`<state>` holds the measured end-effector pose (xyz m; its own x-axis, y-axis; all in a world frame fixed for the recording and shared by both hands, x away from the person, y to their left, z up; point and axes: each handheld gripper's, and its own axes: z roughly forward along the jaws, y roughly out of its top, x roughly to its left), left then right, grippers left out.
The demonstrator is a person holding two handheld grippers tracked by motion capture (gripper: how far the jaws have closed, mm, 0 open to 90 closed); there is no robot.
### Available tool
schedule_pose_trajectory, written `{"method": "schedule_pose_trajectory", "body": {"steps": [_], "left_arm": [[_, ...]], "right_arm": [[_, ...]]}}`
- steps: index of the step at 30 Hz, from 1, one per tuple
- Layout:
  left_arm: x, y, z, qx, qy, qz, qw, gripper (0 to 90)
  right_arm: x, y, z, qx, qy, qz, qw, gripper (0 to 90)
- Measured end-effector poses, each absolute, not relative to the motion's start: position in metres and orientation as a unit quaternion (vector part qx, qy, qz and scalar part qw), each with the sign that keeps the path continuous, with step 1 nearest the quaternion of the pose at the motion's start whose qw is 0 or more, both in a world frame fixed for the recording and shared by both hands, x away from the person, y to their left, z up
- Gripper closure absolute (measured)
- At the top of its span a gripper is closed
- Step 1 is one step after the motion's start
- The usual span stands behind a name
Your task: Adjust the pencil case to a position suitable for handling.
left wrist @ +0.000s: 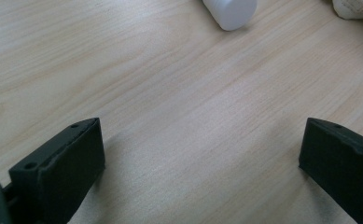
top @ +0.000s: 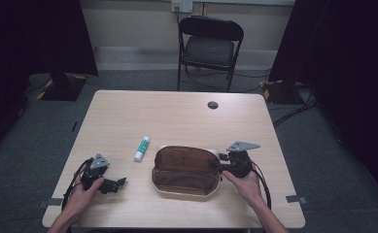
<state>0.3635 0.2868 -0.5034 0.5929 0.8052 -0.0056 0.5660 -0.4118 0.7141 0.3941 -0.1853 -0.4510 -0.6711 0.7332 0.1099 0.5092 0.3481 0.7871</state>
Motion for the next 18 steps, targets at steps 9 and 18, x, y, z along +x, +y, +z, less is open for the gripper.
{"method": "schedule_pose_trajectory", "body": {"steps": [9, 18], "left_arm": [[0.365, 0.287, -0.504, 0.823, 0.413, 0.173, 0.349, 0.1], [0.367, 0.286, -0.499, 0.823, 0.415, 0.175, 0.346, 12.8]], "right_arm": [[0.382, -0.200, -0.444, 0.388, 0.799, 0.440, 0.136, 39.1], [0.358, -0.236, -0.444, 0.414, 0.783, 0.438, 0.155, 33.4]]}}
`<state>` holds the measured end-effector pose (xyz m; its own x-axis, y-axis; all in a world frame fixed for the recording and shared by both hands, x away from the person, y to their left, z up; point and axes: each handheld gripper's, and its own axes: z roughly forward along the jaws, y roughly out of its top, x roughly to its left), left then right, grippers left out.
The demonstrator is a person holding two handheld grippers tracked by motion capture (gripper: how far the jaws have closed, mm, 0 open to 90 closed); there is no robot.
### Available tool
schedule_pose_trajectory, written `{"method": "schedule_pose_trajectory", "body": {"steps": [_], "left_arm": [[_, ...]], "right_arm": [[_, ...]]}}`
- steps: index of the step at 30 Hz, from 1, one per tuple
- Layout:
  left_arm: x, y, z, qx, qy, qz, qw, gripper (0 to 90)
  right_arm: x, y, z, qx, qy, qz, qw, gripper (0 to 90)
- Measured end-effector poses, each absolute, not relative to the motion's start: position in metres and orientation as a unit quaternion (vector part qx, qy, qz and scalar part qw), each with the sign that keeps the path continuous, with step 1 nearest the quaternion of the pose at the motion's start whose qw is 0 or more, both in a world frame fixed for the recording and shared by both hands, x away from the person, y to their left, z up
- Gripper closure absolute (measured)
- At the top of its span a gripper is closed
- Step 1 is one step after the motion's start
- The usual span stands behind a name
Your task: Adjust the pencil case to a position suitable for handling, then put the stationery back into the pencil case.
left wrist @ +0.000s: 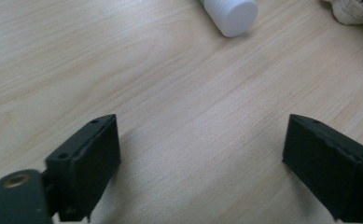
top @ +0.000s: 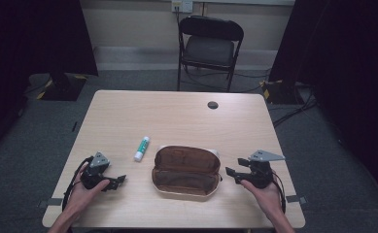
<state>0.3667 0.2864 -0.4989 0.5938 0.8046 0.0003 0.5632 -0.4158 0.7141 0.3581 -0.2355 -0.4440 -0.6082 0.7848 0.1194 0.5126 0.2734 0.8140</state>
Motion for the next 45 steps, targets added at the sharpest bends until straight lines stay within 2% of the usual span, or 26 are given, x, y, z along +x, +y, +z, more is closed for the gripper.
{"method": "schedule_pose_trajectory", "body": {"steps": [3, 5, 13, 23, 27, 29, 35, 45], "left_arm": [[0.367, 0.284, -0.497, 0.825, 0.420, 0.173, 0.336, 15.8], [0.368, 0.283, -0.496, 0.821, 0.427, 0.178, 0.334, 16.3], [0.371, 0.276, -0.487, 0.811, 0.427, 0.179, 0.356, 18.0], [0.377, 0.260, -0.470, 0.814, 0.396, 0.182, 0.385, 22.2], [0.384, 0.259, -0.463, 0.810, 0.396, 0.184, 0.391, 22.5], [0.389, 0.259, -0.460, 0.792, 0.408, 0.191, 0.411, 25.9], [0.406, 0.253, -0.456, 0.788, 0.415, 0.190, 0.413, 29.5], [0.425, 0.233, -0.464, 0.809, 0.403, 0.179, 0.389, 43.0]], "right_arm": [[0.361, -0.254, -0.450, 0.434, 0.782, 0.419, 0.158, 32.7], [0.366, -0.263, -0.454, 0.445, 0.779, 0.404, 0.176, 31.8], [0.384, -0.289, -0.481, 0.494, 0.771, 0.355, 0.189, 27.9], [0.386, -0.284, -0.489, 0.495, 0.781, 0.315, 0.213, 24.0], [0.388, -0.286, -0.492, 0.500, 0.782, 0.312, 0.205, 22.0], [0.389, -0.285, -0.493, 0.502, 0.779, 0.315, 0.206, 22.3], [0.389, -0.282, -0.498, 0.495, 0.772, 0.333, 0.219, 17.3], [0.388, -0.281, -0.500, 0.495, 0.769, 0.338, 0.223, 17.3]]}}
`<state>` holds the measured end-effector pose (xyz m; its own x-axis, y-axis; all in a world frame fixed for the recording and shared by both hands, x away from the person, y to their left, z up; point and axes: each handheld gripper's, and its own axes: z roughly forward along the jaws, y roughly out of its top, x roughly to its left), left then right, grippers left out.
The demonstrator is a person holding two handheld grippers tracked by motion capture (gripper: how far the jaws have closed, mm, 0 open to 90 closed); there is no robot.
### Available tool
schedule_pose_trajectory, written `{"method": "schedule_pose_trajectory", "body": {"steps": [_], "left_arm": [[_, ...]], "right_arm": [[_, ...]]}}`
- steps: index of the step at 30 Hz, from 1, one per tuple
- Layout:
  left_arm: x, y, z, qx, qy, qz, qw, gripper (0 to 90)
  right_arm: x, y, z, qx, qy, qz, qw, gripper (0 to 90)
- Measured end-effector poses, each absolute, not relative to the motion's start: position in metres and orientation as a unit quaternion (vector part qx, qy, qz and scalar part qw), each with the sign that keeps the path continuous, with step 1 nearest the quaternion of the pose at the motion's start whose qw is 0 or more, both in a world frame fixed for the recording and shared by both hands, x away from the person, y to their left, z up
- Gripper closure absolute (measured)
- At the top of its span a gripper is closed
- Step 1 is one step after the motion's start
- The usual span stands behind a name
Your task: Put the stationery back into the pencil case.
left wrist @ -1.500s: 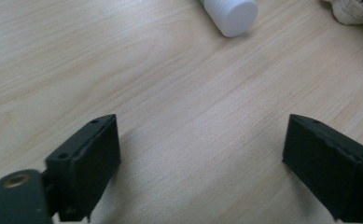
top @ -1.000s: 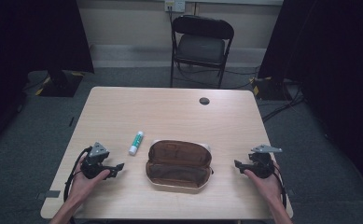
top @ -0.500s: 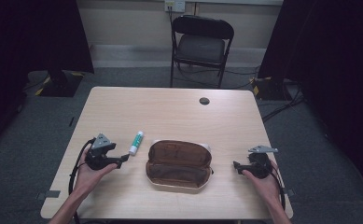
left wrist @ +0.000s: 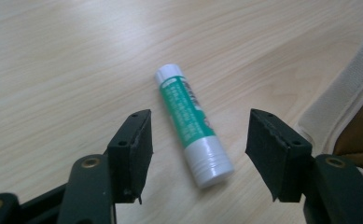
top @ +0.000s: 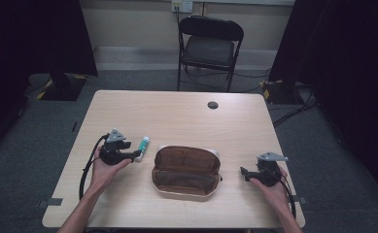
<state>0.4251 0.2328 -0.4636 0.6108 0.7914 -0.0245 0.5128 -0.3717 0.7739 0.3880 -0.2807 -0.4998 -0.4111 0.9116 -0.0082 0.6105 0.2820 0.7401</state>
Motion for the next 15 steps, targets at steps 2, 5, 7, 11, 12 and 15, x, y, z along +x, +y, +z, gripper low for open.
{"method": "schedule_pose_trajectory", "body": {"steps": [2, 5, 7, 11, 12, 15], "left_arm": [[0.427, 0.230, -0.468, 0.814, 0.403, 0.172, 0.382, 45.4], [0.430, 0.229, -0.472, 0.813, 0.407, 0.182, 0.376, 47.0], [0.433, 0.230, -0.474, 0.816, 0.407, 0.176, 0.372, 48.7], [0.436, 0.231, -0.480, 0.819, 0.405, 0.168, 0.369, 52.7], [0.436, 0.229, -0.481, 0.817, 0.409, 0.165, 0.371, 54.5], [0.436, 0.225, -0.484, 0.823, 0.405, 0.164, 0.364, 57.6]], "right_arm": [[0.388, -0.281, -0.500, 0.494, 0.770, 0.338, 0.223, 17.3], [0.388, -0.281, -0.500, 0.493, 0.770, 0.338, 0.223, 17.3], [0.388, -0.281, -0.500, 0.493, 0.770, 0.338, 0.223, 17.3], [0.388, -0.281, -0.500, 0.493, 0.770, 0.338, 0.223, 17.3], [0.388, -0.281, -0.500, 0.493, 0.770, 0.338, 0.223, 17.3], [0.388, -0.281, -0.500, 0.494, 0.770, 0.338, 0.223, 17.3]]}}
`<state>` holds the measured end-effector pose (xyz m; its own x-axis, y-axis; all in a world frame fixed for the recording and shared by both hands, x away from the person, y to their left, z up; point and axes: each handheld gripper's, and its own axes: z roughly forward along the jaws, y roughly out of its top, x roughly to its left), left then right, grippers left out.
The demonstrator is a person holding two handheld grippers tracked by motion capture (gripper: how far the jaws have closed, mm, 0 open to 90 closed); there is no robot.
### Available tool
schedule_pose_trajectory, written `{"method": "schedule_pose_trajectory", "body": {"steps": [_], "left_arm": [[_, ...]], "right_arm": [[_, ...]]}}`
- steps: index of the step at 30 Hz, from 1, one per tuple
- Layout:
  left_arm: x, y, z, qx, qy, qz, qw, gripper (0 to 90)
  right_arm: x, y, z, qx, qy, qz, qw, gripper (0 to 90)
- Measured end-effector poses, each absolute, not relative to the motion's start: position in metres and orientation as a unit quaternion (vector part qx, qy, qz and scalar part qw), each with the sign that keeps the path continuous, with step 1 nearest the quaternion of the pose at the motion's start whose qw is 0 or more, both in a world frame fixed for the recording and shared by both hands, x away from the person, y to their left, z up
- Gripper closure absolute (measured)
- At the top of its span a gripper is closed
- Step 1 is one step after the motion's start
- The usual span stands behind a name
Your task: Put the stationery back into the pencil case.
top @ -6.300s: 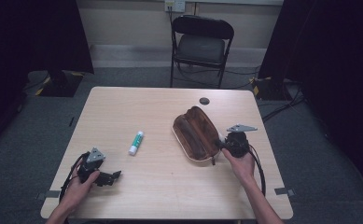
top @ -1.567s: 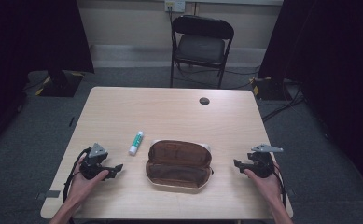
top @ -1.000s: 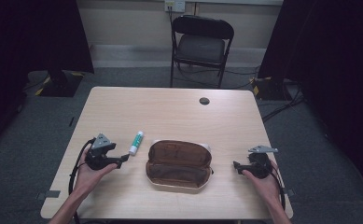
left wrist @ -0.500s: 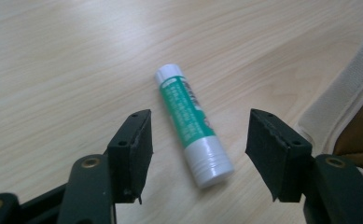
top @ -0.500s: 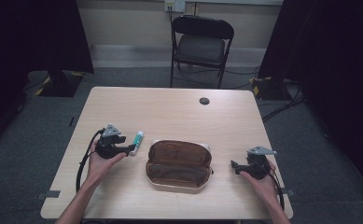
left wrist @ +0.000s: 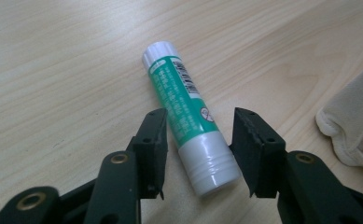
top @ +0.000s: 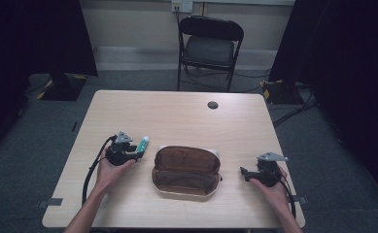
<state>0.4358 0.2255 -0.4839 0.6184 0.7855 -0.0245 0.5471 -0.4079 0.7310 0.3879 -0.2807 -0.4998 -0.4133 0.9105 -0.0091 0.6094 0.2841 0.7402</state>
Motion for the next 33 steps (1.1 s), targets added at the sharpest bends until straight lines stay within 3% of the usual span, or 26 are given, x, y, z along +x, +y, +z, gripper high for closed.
{"method": "schedule_pose_trajectory", "body": {"steps": [6, 28, 33], "left_arm": [[0.433, 0.226, -0.484, 0.833, 0.397, 0.163, 0.350, 64.9], [0.406, 0.244, -0.480, 0.851, 0.376, 0.140, 0.339, 64.8], [0.403, 0.242, -0.484, 0.852, 0.372, 0.134, 0.345, 59.8]], "right_arm": [[0.388, -0.281, -0.500, 0.494, 0.770, 0.338, 0.223, 17.3], [0.388, -0.281, -0.500, 0.493, 0.770, 0.338, 0.223, 17.3], [0.388, -0.281, -0.500, 0.493, 0.770, 0.338, 0.223, 17.3]]}}
